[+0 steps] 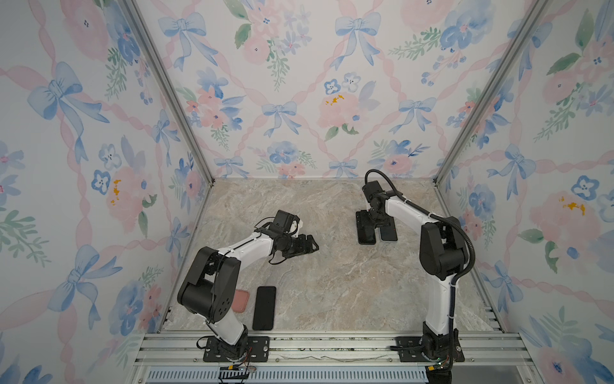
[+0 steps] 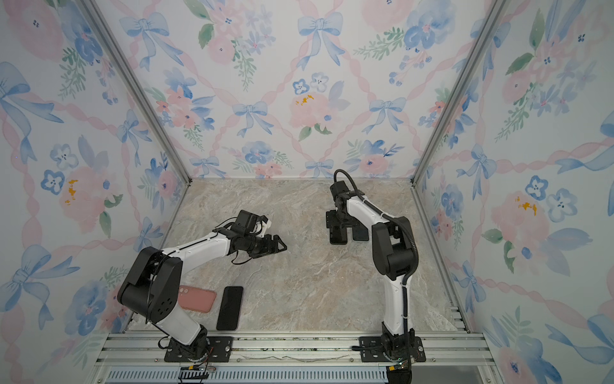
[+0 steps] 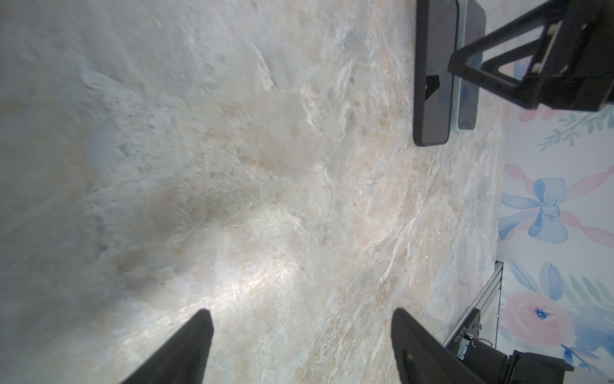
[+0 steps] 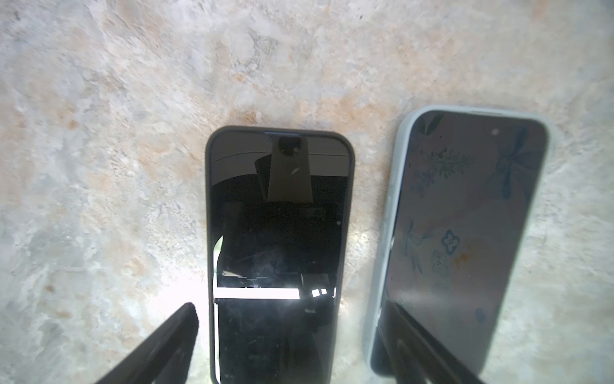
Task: Put the phone into the phone case
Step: 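Set the cased phone beside the pale blue phone and open the right gripper, then move the left gripper to the pink case while the right reaches toward the black phone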
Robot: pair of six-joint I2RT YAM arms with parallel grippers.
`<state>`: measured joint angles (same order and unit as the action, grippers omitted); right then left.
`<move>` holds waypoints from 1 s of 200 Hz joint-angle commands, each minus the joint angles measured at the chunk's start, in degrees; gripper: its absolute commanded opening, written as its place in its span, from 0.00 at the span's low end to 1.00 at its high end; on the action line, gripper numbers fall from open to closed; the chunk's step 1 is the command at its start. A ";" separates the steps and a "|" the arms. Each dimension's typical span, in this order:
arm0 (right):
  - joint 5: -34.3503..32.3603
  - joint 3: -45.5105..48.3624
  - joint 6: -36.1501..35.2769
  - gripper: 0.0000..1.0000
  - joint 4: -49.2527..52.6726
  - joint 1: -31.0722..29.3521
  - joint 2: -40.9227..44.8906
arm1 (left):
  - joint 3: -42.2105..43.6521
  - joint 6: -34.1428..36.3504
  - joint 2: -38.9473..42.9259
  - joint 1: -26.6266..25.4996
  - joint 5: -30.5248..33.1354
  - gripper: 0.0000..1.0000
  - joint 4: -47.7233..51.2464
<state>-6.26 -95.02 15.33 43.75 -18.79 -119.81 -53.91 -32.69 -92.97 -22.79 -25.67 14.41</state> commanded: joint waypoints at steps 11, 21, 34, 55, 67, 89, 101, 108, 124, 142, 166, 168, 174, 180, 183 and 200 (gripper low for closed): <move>-0.64 2.87 -0.84 0.89 -0.61 0.07 4.82 | 1.48 1.60 3.11 2.11 2.92 0.86 2.65; -0.52 4.25 -0.70 0.89 -1.24 -0.32 6.57 | 1.85 1.67 3.57 2.75 3.64 0.86 3.74; 0.16 6.56 -0.23 0.89 -2.28 -0.93 9.28 | 2.21 1.88 4.48 4.37 4.76 0.85 5.49; 1.19 10.41 0.54 0.89 -4.11 -2.89 13.55 | 3.50 1.53 7.56 8.22 6.87 0.84 8.13; 1.87 12.46 1.08 0.89 -5.24 -4.35 15.61 | 4.84 1.07 9.84 10.92 7.34 0.82 8.98; 3.24 15.65 1.85 0.89 -7.80 -7.89 17.74 | 6.75 0.16 13.13 16.24 8.76 0.80 11.23; 3.76 16.55 2.21 0.89 -8.80 -9.89 18.05 | 7.89 -0.69 14.23 19.55 8.88 0.80 12.24; 4.49 16.94 2.48 0.89 -9.38 -10.94 18.03 | 8.48 -1.40 14.79 21.35 9.13 0.79 12.57; 6.15 17.63 3.25 0.89 -10.59 -13.21 17.86 | 9.87 -2.89 15.54 24.88 8.99 0.79 13.73; 8.06 18.21 4.12 0.88 -12.07 -16.33 17.55 | 11.28 -4.66 16.63 27.10 9.27 0.79 14.50; 10.03 18.56 5.04 0.88 -14.31 -20.14 16.27 | 14.31 -6.71 18.31 28.62 12.23 0.80 16.38; 10.30 18.62 5.14 0.88 -14.55 -20.43 16.21 | 14.41 -6.85 18.45 28.73 12.56 0.80 16.60; 11.08 18.71 5.29 0.88 -15.39 -21.22 15.66 | 14.59 -7.23 18.88 29.00 13.78 0.80 17.40; 11.96 18.66 5.40 0.88 -16.23 -22.01 15.07 | 14.77 -7.70 19.22 29.39 15.16 0.80 18.12; 12.41 18.59 5.41 0.88 -16.58 -22.47 14.84 | 14.86 -7.90 19.36 29.63 15.64 0.80 18.39; 13.34 17.14 5.41 0.88 -16.82 -25.32 12.98 | 15.64 -9.40 19.93 31.29 19.02 0.80 20.38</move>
<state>3.95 -77.23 19.55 29.15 -40.91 -103.74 -39.38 -38.98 -74.87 6.61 -12.71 30.44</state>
